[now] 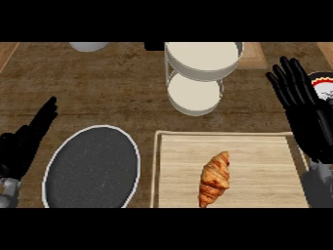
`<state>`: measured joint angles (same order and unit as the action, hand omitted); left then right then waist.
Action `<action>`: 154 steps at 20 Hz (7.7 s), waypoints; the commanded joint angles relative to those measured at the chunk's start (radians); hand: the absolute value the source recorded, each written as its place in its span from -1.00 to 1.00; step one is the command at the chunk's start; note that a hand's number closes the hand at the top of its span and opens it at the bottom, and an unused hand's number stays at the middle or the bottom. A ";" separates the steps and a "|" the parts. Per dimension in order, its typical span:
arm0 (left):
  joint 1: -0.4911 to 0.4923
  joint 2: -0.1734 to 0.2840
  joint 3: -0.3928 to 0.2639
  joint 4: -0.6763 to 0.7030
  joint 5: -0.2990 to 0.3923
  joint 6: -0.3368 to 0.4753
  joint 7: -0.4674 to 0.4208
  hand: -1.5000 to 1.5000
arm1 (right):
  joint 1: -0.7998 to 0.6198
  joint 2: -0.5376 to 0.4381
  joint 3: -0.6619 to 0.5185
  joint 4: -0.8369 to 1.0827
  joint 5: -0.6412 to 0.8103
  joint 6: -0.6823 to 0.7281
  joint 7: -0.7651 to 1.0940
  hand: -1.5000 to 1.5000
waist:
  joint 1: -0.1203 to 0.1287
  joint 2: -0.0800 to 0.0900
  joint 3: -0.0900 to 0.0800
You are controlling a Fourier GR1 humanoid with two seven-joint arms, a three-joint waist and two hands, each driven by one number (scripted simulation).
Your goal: Pick the croissant from the tray and place it in the tiered basket
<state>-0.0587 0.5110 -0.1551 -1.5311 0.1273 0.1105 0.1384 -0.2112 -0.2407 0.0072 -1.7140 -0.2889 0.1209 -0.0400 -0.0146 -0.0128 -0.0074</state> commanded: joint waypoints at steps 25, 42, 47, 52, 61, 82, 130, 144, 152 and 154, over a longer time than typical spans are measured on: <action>-0.120 -0.317 -0.073 -0.009 -0.123 0.231 -0.089 0.00 | 0.333 -0.440 0.010 -0.678 0.190 0.069 0.725 -1.00 | 0.004 0.011 -0.002; -0.154 -0.322 -0.109 -0.013 -0.131 0.181 -0.076 0.00 | -0.096 -0.686 0.434 -0.692 0.222 0.212 1.342 -1.00 | 0.099 0.021 -0.006; -0.147 -0.346 -0.114 0.029 -0.141 0.196 -0.100 0.00 | -0.247 -0.638 0.539 -0.588 0.200 0.208 1.400 -1.00 | 0.100 0.023 -0.007; -0.178 -0.351 -0.111 0.022 -0.150 0.203 -0.073 0.00 | -0.340 -0.579 0.664 -0.478 0.174 0.208 1.462 -1.00 | 0.081 0.016 -0.003; -0.135 -0.345 -0.072 0.030 -0.130 0.206 -0.108 0.00 | -0.500 -0.549 0.792 -0.353 0.113 0.181 1.526 -1.00 | 0.044 0.005 -0.003; -0.089 -0.342 -0.068 -0.005 -0.151 0.205 -0.109 0.00 | -0.807 -0.397 1.091 -0.127 0.095 0.152 1.527 -1.00 | 0.018 0.001 0.004; -0.083 -0.379 -0.027 -0.033 -0.188 0.181 -0.077 0.00 | -0.528 -0.311 1.143 0.037 0.312 0.015 1.409 -1.00 | 0.008 0.008 0.007; -0.086 -0.358 0.016 -0.019 -0.171 0.125 -0.104 0.00 | -0.416 -0.212 1.070 0.160 0.455 0.006 1.333 -1.00 | 0.017 0.011 0.007; -0.115 -0.419 -0.002 0.019 -0.210 0.168 -0.101 0.00 | -0.446 -0.165 1.098 0.198 0.670 0.079 1.268 1.00 | 0.018 0.012 0.007; -0.114 -0.407 0.015 0.039 -0.207 0.154 -0.128 0.00 | -0.388 -0.229 1.100 0.166 0.737 0.055 1.200 1.00 | 0.011 0.012 0.007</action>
<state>-0.1530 0.1131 -0.1541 -1.5297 -0.0730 0.2609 0.0328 -0.6231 -0.4650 1.0911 -1.5450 0.3608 0.1298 1.0989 0.0017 -0.0076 -0.0033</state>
